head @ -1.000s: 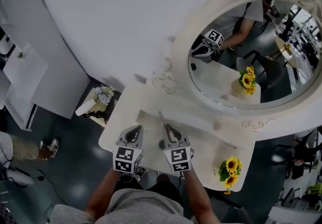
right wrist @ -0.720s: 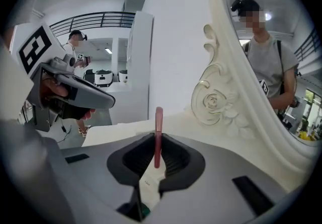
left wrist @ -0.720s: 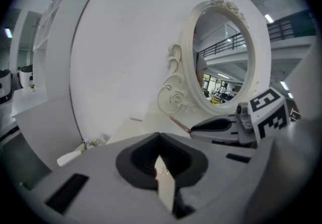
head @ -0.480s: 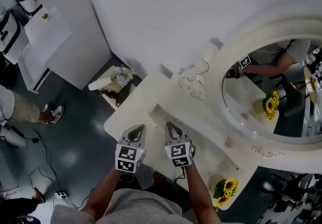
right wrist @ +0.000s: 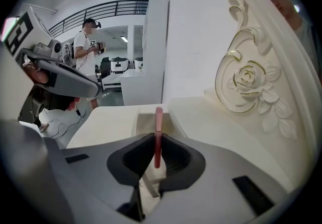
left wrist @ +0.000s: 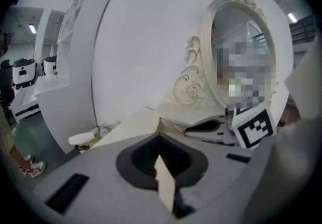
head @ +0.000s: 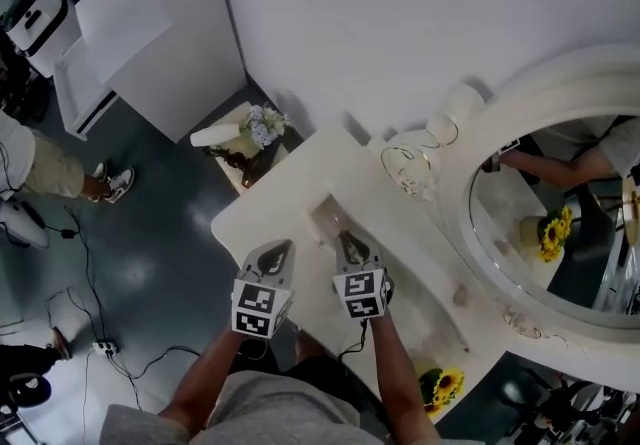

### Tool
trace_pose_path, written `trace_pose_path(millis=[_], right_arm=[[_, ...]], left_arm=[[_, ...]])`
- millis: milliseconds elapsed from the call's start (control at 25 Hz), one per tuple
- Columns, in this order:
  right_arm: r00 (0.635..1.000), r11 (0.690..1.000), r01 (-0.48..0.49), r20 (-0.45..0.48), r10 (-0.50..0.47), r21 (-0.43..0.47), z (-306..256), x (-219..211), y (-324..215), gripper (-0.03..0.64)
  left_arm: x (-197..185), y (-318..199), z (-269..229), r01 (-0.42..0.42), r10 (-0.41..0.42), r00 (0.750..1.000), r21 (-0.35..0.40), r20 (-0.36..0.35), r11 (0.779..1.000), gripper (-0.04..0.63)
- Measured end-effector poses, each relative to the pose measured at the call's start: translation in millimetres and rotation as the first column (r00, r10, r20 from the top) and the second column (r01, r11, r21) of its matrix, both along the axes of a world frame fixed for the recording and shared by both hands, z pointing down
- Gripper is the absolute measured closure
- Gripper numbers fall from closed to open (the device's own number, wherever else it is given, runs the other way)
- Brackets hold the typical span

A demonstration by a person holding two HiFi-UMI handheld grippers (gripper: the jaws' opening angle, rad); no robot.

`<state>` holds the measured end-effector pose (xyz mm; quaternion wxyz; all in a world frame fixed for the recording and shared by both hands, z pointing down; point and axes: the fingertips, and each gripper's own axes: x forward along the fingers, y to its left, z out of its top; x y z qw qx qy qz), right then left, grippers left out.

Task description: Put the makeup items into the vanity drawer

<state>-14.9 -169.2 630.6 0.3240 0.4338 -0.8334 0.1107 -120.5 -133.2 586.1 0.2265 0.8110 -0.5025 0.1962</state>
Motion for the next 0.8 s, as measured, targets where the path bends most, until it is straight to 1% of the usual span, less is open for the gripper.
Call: trace_pose_path(millis=[160,240,320,360,720,800], right_arm=[[1.0,1.0,-0.011,0.025,0.011,-0.006,1.3,0.9,-2.1,0.563],[0.998,0.999,-0.022,0.062,0.024,-0.029,0.9,-1.0,-1.7,0.561],[0.994,0.998,-0.031,0.102,0.036,-0.051,-0.2,-3.0,-1.6,0.496],[0.993,0.998,-0.036,0.11,0.041,-0.052,-0.4,-2.9,-2.3,0.482],[0.992,0.996,-0.072,0.096,0.077,-0.051,2.8,4.6,-0.8,0.477],[0.992,0.996,-0.08,0.097,0.083,-0.037,-1.9,5.3,-1.2,0.477]], left_arm=[[-1.0,5.0,1.4,0.014,-0.014,1.0,-0.008,0.002,1.0,0.595],[-1.3,6.4,2.1,0.018,-0.018,1.0,-0.011,0.004,1.0,0.595],[-2.3,7.1,2.6,0.02,-0.02,1.0,-0.013,0.007,1.0,0.595],[-3.0,7.0,3.1,0.021,-0.021,1.0,-0.014,0.009,1.0,0.595],[-1.4,4.5,1.6,0.0,0.0,1.0,-0.005,0.012,1.0,0.595],[-0.6,3.6,-2.3,-0.008,0.008,1.0,0.003,0.011,1.0,0.595]])
